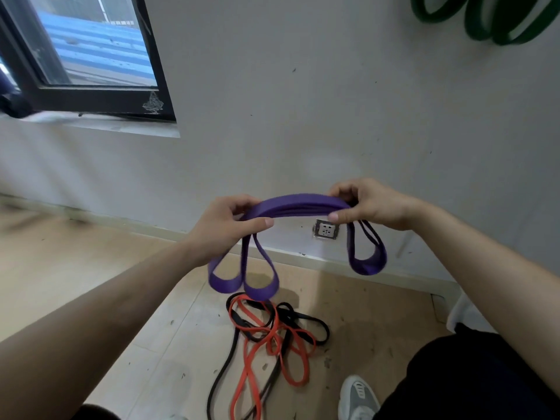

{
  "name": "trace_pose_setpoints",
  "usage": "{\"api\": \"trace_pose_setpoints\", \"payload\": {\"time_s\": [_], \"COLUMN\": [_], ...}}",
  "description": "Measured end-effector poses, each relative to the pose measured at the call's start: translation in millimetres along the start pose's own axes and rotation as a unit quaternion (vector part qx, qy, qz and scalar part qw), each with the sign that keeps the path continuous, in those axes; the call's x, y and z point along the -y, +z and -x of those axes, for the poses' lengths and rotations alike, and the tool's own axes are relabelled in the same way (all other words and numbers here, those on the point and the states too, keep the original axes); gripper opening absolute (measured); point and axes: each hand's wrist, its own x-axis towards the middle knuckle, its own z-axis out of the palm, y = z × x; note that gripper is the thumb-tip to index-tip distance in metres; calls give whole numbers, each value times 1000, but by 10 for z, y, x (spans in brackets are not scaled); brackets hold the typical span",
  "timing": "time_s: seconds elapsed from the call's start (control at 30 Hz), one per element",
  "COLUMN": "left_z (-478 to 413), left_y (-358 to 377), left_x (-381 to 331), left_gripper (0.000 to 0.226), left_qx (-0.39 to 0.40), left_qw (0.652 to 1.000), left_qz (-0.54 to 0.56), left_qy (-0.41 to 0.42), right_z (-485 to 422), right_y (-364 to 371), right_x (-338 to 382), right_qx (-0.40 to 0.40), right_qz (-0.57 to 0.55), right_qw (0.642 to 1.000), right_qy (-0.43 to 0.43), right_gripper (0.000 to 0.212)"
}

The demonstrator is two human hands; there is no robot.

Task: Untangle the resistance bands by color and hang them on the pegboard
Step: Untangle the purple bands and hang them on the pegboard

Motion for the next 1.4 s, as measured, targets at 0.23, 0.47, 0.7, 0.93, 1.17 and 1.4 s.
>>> {"api": "trace_pose_setpoints", "payload": {"time_s": [0.23,0.47,0.7,0.93,1.17,1.4], "left_z": [-52,-191,-578,-1049,-1435,-1760], "left_y": [64,128,-161,-372,-502,-455], "left_x": [-237,-570,-1077,-1725,-2453,-2904], "left_gripper": [26,19,31,27,26,24], "left_qx": [-37,-96,-176,-195,-213,-247], "left_qw": [997,984,967,968,956,942], "left_qz": [74,150,186,145,168,170], "left_qy": [11,24,11,62,109,153], "right_z": [-6,-27,-80,-102,-129,-159], "right_y": [225,519,304,-354,-1007,-1411], "right_x": [-50,249,726,1357,2009,2374], "right_qx": [45,-11,-215,-328,-386,-438], "right_qz": [-23,-149,-221,-93,-20,-5], "right_qw": [998,989,949,928,899,870], "right_qy": [30,6,-73,-151,-203,-225], "right_gripper": [19,30,32,43,31,28]}}
